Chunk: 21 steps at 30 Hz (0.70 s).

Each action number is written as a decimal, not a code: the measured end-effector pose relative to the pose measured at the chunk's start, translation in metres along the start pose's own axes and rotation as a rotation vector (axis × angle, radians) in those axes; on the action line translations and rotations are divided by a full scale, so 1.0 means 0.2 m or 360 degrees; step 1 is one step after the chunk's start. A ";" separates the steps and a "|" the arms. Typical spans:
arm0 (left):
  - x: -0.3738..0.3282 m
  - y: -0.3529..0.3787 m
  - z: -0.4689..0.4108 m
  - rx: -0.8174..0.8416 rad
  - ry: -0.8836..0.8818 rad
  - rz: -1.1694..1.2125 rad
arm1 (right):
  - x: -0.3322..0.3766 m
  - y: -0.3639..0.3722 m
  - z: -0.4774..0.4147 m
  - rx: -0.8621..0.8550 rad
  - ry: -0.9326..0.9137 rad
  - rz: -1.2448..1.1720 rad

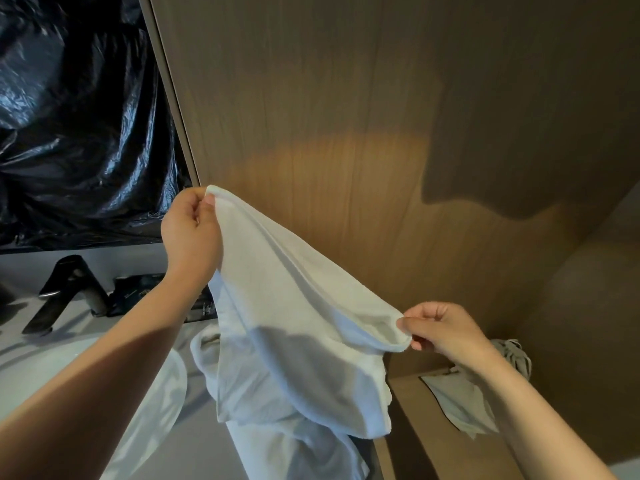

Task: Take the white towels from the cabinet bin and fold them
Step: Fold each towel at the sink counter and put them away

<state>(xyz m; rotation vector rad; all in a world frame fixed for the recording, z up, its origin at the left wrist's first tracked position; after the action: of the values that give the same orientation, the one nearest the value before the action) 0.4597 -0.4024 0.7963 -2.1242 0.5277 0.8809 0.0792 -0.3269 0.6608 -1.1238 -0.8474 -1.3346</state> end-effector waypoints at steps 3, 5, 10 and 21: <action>0.02 0.00 -0.01 -0.0003 -0.0029 0.0021 | 0.15 -0.17 0.04 -0.0491 -0.0464 0.0446; 0.02 0.00 -0.01 -0.0008 -0.0014 0.0021 | 0.19 -0.23 0.06 -0.0559 -0.0573 0.0377; -0.01 0.00 -0.01 -0.0018 0.0026 0.0029 | 0.20 -0.17 0.03 -0.0270 -0.0692 0.0430; -0.03 0.00 0.00 -0.0015 0.0054 0.0054 | 0.16 -0.20 0.00 -0.0258 -0.0698 0.0979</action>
<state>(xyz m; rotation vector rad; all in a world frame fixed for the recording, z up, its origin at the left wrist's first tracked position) 0.4558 -0.4017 0.8007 -2.1475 0.5794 0.8693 0.0423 -0.3314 0.6962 -1.6761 -0.6231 -0.6603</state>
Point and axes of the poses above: each hand's wrist, its own z-axis away from the middle knuckle, its own y-axis out of the palm, x = y × z, the point moved 10 cm from there along -z, towards the middle knuckle, and after that the axes turned 13 degrees about -z, right-handed, at the moved point
